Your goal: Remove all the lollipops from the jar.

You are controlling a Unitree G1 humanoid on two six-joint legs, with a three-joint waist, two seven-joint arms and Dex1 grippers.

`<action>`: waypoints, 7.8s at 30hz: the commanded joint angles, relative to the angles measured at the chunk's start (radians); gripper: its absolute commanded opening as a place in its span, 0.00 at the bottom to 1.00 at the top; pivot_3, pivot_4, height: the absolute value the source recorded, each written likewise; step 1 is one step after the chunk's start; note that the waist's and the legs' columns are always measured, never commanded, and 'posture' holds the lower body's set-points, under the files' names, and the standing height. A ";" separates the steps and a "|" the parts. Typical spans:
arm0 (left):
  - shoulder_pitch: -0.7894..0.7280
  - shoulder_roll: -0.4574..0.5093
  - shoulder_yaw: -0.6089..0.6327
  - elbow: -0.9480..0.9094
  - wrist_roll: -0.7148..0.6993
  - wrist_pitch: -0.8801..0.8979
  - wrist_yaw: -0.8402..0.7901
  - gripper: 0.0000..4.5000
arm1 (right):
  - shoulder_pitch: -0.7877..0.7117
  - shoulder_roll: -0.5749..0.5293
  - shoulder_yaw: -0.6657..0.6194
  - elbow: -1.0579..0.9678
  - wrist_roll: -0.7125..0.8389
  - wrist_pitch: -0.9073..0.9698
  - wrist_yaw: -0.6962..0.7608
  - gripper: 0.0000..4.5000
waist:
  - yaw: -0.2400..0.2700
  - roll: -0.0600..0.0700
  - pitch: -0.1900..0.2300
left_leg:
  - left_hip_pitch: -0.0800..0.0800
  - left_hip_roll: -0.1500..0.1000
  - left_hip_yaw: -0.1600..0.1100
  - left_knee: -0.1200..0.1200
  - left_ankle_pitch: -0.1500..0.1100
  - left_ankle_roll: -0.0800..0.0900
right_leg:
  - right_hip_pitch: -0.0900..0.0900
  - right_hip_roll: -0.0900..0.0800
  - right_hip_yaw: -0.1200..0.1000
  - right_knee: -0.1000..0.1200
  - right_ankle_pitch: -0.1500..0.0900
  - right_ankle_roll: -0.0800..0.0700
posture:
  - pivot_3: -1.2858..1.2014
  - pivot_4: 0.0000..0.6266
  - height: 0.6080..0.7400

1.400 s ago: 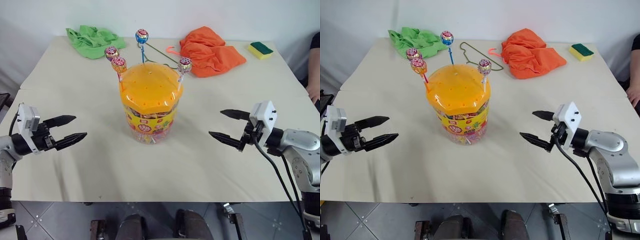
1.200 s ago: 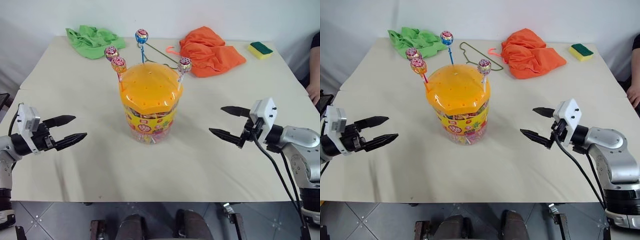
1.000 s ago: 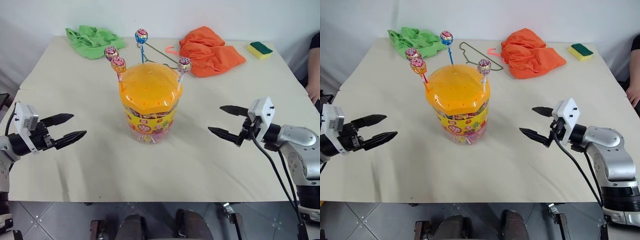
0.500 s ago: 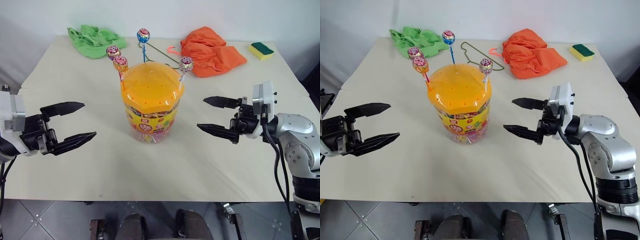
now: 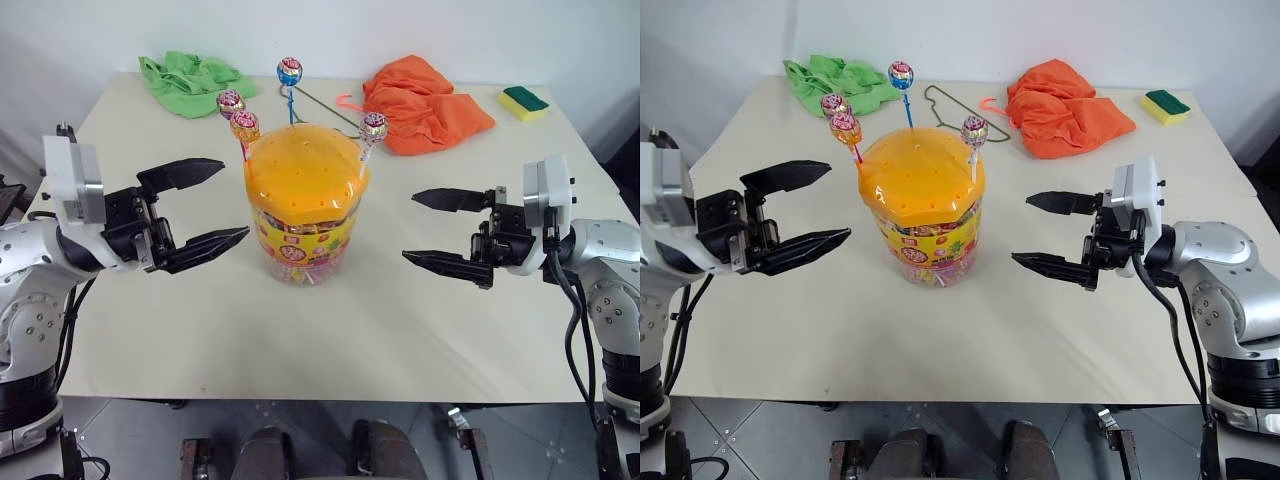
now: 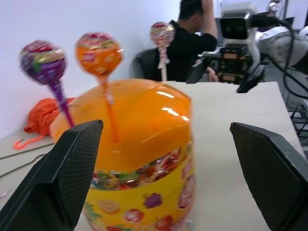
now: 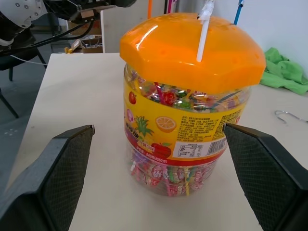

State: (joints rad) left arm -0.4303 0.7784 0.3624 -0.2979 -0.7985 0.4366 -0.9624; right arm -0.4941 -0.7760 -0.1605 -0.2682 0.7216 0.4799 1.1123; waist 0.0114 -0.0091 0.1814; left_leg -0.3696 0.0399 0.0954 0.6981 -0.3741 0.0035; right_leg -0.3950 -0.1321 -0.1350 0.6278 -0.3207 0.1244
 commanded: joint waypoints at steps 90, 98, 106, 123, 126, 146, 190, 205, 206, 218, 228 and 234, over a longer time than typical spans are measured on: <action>-0.373 -0.053 -0.108 0.141 0.013 0.086 0.028 0.01 | 0.055 -0.073 -0.156 -0.147 0.112 0.059 -0.100 1.00 | 0.013 0.000 0.000 | -0.001 -0.001 -0.001 0.002 0.000 0.000 | 0.000 0.000 0.000 0.001 0.000 0.001 | 0.52 0.24 1.00; -0.478 -0.048 -0.024 0.069 -0.088 0.154 0.157 0.01 | 0.028 -0.071 -0.135 -0.106 0.090 0.041 -0.071 1.00 | 0.010 0.000 0.000 | -0.001 -0.001 -0.002 0.002 0.000 0.000 | 0.000 0.000 0.000 0.001 0.000 0.001 | 0.52 0.24 1.00; -0.434 0.092 0.106 0.089 0.012 0.149 0.312 0.01 | -0.004 -0.060 -0.104 -0.055 0.075 0.032 -0.028 1.00 | 0.008 0.000 0.000 | 0.000 -0.001 -0.002 0.002 0.000 0.000 | 0.000 0.000 0.000 0.001 0.000 0.001 | 0.52 0.24 1.00; 0.091 0.113 0.106 0.216 0.400 0.198 0.521 0.01 | 0.014 -0.028 -0.130 -0.024 0.179 0.091 0.009 1.00 | 0.014 -0.003 0.000 | -0.002 -0.001 -0.001 0.001 0.000 0.001 | 0.000 0.000 0.000 0.000 0.001 0.001 | 0.52 0.24 1.00; 0.119 0.141 0.035 0.238 0.471 0.333 0.577 0.01 | 0.017 -0.019 -0.120 -0.032 0.167 0.088 -0.007 1.00 | 0.012 -0.003 0.000 | -0.001 -0.001 0.000 0.001 0.000 0.001 | 0.000 0.000 0.001 0.001 0.001 0.001 | 0.52 0.24 1.00; 0.064 0.205 0.080 0.112 0.406 0.483 0.430 0.99 | -0.024 -0.015 -0.102 0.017 0.105 0.060 0.000 1.00 | 0.011 -0.003 0.000 | -0.001 -0.001 0.000 0.001 0.000 0.000 | -0.001 0.000 0.001 0.001 0.001 0.001 | 0.52 0.24 1.00; -0.477 -0.059 -0.157 0.399 0.130 -0.012 -0.218 0.01 | 0.125 -0.035 -0.221 -0.129 0.116 0.040 -0.137 1.00 | 0.012 -0.003 0.000 | -0.002 -0.002 0.000 0.002 0.000 0.001 | -0.001 0.000 0.000 0.002 0.001 0.001 | 0.52 0.24 1.00; -0.395 0.187 -0.029 0.371 0.288 0.266 0.233 0.01 | 0.085 -0.033 -0.188 -0.078 0.104 0.031 -0.103 1.00 | 0.008 -0.003 0.000 | -0.001 -0.002 -0.001 0.002 0.000 0.001 | -0.001 -0.001 0.001 0.002 0.001 0.001 | 0.52 0.24 1.00; -0.376 0.216 -0.028 0.374 0.306 0.319 0.268 0.01 | 0.079 -0.032 -0.182 -0.071 0.101 0.030 -0.099 1.00 | 0.008 -0.003 0.000 | -0.001 -0.002 -0.001 0.002 0.000 0.001 | -0.001 0.000 0.001 0.002 0.001 0.001 | 0.52 0.24 1.00; -0.205 0.391 -0.074 0.472 0.499 0.846 0.543 0.01 | 0.025 -0.025 -0.149 -0.040 0.166 0.045 0.003 1.00 | 0.016 -0.003 0.000 | -0.001 -0.002 0.000 0.001 0.000 0.001 | -0.001 0.000 0.001 0.002 0.001 0.001 | 0.52 0.24 1.00; -0.150 0.426 -0.181 0.588 0.592 0.948 0.587 0.01 | 0.018 -0.009 -0.123 -0.031 0.143 0.030 0.002 1.00 | 0.011 -0.003 0.000 | 0.000 -0.002 0.001 0.001 0.000 0.000 | -0.002 0.000 0.001 0.003 0.001 0.001 | 0.52 0.24 1.00; -0.193 0.416 -0.259 0.724 0.619 0.906 0.561 0.01 | 0.018 0.002 -0.116 -0.026 0.123 0.021 -0.008 1.00 | 0.011 -0.003 0.000 | -0.001 -0.002 0.002 0.001 0.000 0.000 | -0.002 0.000 0.002 0.003 0.001 0.001 | 0.52 0.24 1.00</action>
State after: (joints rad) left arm -0.5935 1.1768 0.0985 0.4132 -0.2030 1.3589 -0.3900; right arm -0.4655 -0.7747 -0.2700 -0.2786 0.8431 0.5225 1.1066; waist 0.0222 -0.0126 0.1817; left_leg -0.3702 0.0382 0.0975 0.6991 -0.3744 0.0040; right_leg -0.3972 -0.1320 -0.1332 0.6305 -0.3201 0.1256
